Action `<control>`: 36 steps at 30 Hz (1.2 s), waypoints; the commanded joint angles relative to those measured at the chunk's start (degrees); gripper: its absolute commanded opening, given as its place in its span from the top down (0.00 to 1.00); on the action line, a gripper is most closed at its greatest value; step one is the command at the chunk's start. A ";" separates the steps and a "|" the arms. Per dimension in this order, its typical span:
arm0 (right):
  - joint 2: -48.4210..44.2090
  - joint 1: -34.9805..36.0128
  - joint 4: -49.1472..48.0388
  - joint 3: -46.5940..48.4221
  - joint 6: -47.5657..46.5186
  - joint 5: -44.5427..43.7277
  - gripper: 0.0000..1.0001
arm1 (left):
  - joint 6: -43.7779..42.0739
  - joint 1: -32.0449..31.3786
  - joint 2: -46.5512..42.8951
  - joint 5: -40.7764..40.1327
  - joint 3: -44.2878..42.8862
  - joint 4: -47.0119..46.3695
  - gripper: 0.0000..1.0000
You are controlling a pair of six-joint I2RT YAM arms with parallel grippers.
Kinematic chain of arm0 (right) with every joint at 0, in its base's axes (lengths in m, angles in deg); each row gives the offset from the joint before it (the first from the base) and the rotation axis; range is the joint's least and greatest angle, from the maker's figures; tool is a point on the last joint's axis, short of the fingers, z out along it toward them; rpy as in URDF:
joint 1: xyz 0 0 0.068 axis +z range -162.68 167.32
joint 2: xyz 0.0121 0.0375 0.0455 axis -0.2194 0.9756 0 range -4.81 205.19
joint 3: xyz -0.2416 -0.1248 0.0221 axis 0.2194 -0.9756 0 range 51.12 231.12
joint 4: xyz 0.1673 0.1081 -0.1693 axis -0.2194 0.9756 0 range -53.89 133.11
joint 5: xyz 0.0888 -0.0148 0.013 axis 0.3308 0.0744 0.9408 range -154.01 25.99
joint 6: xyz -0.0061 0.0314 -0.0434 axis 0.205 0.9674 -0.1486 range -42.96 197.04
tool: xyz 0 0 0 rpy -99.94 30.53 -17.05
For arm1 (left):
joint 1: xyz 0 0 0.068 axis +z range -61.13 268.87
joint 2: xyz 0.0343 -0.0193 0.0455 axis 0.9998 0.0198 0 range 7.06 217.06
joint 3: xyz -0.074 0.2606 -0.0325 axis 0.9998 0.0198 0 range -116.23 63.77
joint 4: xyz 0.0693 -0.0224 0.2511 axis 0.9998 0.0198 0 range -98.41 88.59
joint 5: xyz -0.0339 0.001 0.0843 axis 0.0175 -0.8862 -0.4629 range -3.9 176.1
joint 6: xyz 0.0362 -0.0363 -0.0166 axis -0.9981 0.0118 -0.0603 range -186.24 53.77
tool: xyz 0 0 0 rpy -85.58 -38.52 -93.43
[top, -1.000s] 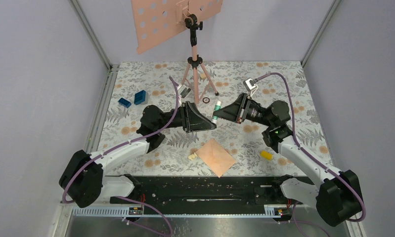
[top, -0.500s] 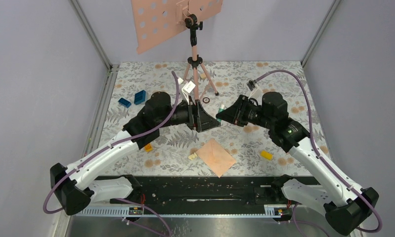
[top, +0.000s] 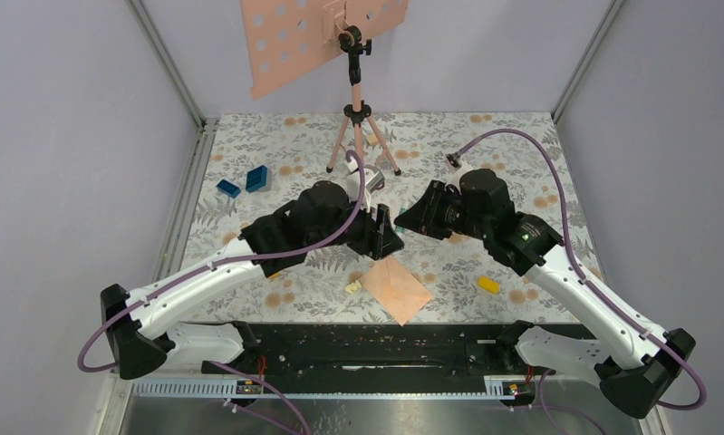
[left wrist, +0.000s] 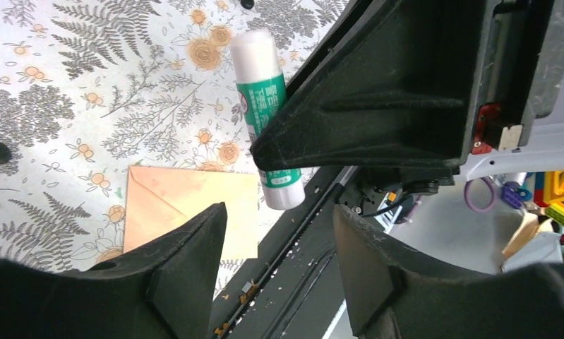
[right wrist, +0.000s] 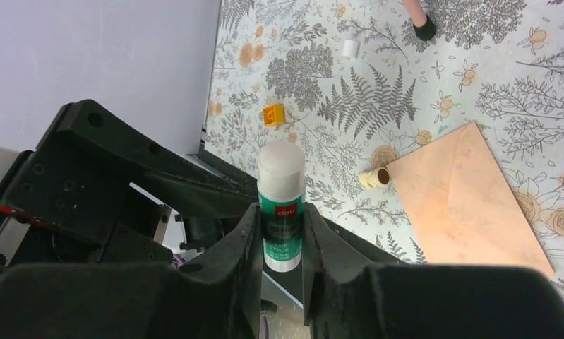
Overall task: Place the letter into the envelope and seal it
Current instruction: Screw the solid glue.
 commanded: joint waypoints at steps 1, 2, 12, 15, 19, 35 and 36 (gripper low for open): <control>0.64 1.46 -0.18 2.98 0.72 -2.32 1.00 | -0.67 -0.98 -0.03 -5.72 -2.43 -0.67 0.44; 0.81 1.67 -0.25 3.03 0.74 -2.39 1.00 | -0.34 -0.94 -0.07 -5.90 -2.33 -1.07 0.44; 1.69 2.39 -1.62 3.21 1.17 -1.52 1.00 | 1.24 -1.25 1.15 -4.32 -2.07 -3.08 0.50; 1.61 2.53 -1.88 3.09 1.21 -1.42 1.00 | 1.04 -1.20 1.34 -4.21 -2.00 -3.19 0.53; 1.76 2.50 -2.36 2.87 1.27 -1.12 1.00 | 1.42 -1.21 1.41 -3.92 -2.07 -3.54 0.58; -3.74 2.49 -19.27 -8.15 -0.42 4.68 1.00 | 4.00 -1.12 -2.51 -6.03 -0.63 -5.61 1.00; -4.72 2.61 -22.22 -9.87 -0.58 5.19 1.00 | 3.99 -1.02 -3.19 -5.24 -0.32 -6.05 1.00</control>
